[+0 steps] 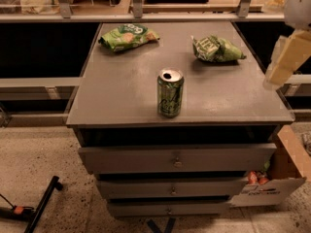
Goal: Move green jalapeno chip bag near green can
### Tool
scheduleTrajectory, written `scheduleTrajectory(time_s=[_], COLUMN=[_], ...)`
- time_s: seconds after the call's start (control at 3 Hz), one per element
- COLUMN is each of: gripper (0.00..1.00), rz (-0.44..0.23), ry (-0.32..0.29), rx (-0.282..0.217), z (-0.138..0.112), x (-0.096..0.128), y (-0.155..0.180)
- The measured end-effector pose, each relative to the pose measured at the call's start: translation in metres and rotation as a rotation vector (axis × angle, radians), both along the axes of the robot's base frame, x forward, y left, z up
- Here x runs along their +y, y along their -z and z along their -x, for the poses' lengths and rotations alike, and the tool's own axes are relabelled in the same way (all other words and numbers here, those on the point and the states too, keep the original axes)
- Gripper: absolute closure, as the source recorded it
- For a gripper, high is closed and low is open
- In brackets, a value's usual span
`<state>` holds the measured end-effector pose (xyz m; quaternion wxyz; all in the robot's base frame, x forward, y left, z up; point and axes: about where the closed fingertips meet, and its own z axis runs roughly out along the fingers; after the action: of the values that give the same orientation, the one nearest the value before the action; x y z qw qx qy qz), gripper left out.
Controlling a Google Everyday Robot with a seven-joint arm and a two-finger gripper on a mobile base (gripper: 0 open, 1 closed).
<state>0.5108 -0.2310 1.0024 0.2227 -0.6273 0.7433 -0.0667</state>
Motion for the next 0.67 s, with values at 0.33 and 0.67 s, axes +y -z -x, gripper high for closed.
scheduleTrajectory(time_s=[0.33, 0.67], gripper=[0.00, 0.00], rz=[-0.011, -0.046], ry=[-0.085, -0.164], rx=[-0.075, -0.117], z=[-0.068, -0.132], x=[-0.007, -0.009], y=[-0.001, 0.018])
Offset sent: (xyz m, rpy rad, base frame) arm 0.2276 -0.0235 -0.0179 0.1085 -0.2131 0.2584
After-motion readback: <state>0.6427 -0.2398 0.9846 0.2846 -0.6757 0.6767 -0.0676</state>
